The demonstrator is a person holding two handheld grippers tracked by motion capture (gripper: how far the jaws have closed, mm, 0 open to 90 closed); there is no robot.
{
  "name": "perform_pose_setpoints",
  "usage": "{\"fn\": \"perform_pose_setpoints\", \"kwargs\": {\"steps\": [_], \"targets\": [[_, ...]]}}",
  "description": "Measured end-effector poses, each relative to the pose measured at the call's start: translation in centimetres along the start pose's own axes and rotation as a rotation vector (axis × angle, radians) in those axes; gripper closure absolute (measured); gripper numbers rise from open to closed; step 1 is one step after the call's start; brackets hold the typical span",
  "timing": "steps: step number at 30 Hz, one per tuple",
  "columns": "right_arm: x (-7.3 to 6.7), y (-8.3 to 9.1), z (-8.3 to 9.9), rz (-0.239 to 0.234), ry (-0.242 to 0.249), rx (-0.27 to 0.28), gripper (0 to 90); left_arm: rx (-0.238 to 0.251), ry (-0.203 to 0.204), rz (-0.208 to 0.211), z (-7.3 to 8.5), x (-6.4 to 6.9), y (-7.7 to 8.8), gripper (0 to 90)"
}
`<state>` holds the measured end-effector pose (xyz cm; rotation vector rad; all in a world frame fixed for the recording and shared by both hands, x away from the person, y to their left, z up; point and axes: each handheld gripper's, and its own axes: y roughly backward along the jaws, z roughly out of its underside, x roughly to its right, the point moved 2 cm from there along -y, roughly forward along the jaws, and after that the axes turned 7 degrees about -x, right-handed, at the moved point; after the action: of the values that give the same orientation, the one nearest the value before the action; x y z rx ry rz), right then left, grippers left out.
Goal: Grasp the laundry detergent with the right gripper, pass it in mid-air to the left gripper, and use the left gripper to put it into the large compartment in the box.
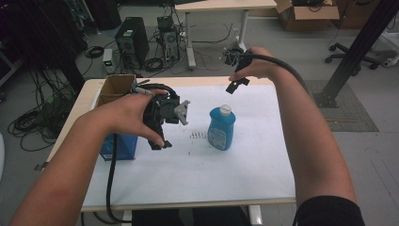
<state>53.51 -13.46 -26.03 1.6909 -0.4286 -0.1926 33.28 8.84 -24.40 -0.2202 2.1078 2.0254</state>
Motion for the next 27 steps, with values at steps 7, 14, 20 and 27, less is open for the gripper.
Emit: {"fn": "perform_pose_setpoints", "kwargs": {"steps": [7,14,20,27], "targets": [[0.0,0.5,0.0,0.002,0.009,0.004,5.0,-0.003,-0.001,0.002,-0.1,0.0,-0.1,5.9],[0.0,0.6,0.3,0.004,0.017,-0.006,4.6,-0.014,-0.004,0.005,-0.1,0.0,-0.1,5.9],[-0.5,0.6,1.5,-0.001,0.017,-0.016,3.9,-0.014,-0.012,0.003,-0.2,0.2,-0.2,5.7],[-1.1,1.0,3.5,0.005,0.004,-0.034,4.3,-0.015,-0.001,0.017,-0.2,0.3,-0.5,5.8]]}}
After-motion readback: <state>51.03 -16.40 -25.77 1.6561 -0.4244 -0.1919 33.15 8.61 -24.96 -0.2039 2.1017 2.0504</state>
